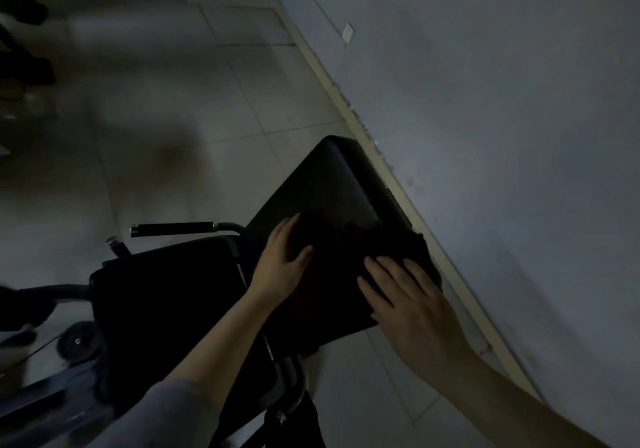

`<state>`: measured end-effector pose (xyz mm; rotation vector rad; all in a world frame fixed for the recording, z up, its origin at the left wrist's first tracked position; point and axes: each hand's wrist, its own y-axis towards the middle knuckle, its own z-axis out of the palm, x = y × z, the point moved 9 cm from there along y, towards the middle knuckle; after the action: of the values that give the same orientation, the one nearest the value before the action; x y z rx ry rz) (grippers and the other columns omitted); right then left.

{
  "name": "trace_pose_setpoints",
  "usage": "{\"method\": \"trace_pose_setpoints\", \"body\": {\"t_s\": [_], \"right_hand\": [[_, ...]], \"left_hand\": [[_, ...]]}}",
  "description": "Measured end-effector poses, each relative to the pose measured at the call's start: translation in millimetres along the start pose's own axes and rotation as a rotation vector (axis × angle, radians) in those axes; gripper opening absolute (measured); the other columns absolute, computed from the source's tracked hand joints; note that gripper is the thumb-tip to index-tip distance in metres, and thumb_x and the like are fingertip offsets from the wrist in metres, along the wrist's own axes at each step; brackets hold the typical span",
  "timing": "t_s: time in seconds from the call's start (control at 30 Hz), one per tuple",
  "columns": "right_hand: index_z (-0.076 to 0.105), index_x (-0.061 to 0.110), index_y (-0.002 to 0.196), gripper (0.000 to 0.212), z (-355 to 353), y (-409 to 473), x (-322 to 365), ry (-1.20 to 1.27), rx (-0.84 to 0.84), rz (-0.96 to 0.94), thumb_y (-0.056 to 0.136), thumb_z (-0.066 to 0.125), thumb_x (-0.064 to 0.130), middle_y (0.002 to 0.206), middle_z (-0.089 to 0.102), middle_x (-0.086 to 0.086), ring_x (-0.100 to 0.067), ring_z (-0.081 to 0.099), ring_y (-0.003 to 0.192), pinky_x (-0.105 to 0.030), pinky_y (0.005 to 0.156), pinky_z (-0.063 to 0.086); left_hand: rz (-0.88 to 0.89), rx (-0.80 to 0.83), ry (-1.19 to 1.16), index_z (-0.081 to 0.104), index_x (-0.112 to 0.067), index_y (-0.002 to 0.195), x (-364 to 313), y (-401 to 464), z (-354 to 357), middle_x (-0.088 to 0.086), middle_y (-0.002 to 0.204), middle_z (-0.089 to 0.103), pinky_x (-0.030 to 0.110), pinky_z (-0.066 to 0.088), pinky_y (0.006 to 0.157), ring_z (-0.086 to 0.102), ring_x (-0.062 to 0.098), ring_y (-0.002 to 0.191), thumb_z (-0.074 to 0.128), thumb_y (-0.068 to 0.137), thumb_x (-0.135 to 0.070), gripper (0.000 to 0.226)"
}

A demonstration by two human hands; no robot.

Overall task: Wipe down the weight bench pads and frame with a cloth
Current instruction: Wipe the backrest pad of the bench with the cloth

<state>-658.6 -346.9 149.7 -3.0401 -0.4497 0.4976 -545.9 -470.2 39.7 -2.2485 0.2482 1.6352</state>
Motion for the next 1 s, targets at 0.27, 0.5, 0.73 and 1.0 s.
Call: {"method": "trace_pose_setpoints", "body": {"t_s": [0.27,0.5,0.73,1.0], "right_hand": [[0.044,0.023,0.139,0.064,7.7,154.9,-17.5,-0.253,0.122,0.034,0.084,0.057,0.052,0.153,0.030,-0.014,-0.028,0.025,0.142,-0.053,0.113,0.007],[0.008,0.015,0.150,0.055,30.5,207.4,4.3,-0.391,0.236,0.070,0.102,0.020,0.037,0.159,-0.001,-0.013,-0.030,-0.003,0.146,-0.051,0.115,-0.008],[0.075,0.011,0.096,0.036,35.8,70.6,36.5,-0.114,0.311,-0.081,0.064,0.078,0.027,0.120,0.065,-0.013,-0.030,0.058,0.117,-0.046,0.113,0.015],[0.035,0.017,0.143,0.050,-28.6,65.0,-56.7,0.362,-0.145,0.434,0.097,0.037,0.036,0.148,0.036,-0.010,-0.025,0.034,0.135,-0.038,0.106,0.035]], "left_hand": [[-0.043,0.052,-0.066,0.036,-0.029,0.141,9.6,-12.9,-14.4,-0.005,0.148,0.036,0.033,0.034,0.110,0.037,0.011,0.134,0.052,0.093,-0.033,0.050],[-0.169,-0.040,-0.142,0.049,-0.025,0.132,40.3,-36.6,-44.9,-0.009,0.131,0.052,0.025,0.043,0.096,0.051,0.005,0.114,0.052,0.094,-0.029,0.038],[0.020,-0.014,-0.275,0.040,-0.025,0.138,-13.5,-28.6,6.8,-0.008,0.144,0.039,0.021,0.028,0.110,0.034,0.001,0.132,0.042,0.098,-0.024,0.040],[0.052,-0.218,-0.209,0.003,-0.044,0.141,-20.9,-15.7,53.5,-0.019,0.154,-0.009,0.039,0.008,0.119,-0.006,0.004,0.144,0.018,0.092,-0.055,0.053]]}}
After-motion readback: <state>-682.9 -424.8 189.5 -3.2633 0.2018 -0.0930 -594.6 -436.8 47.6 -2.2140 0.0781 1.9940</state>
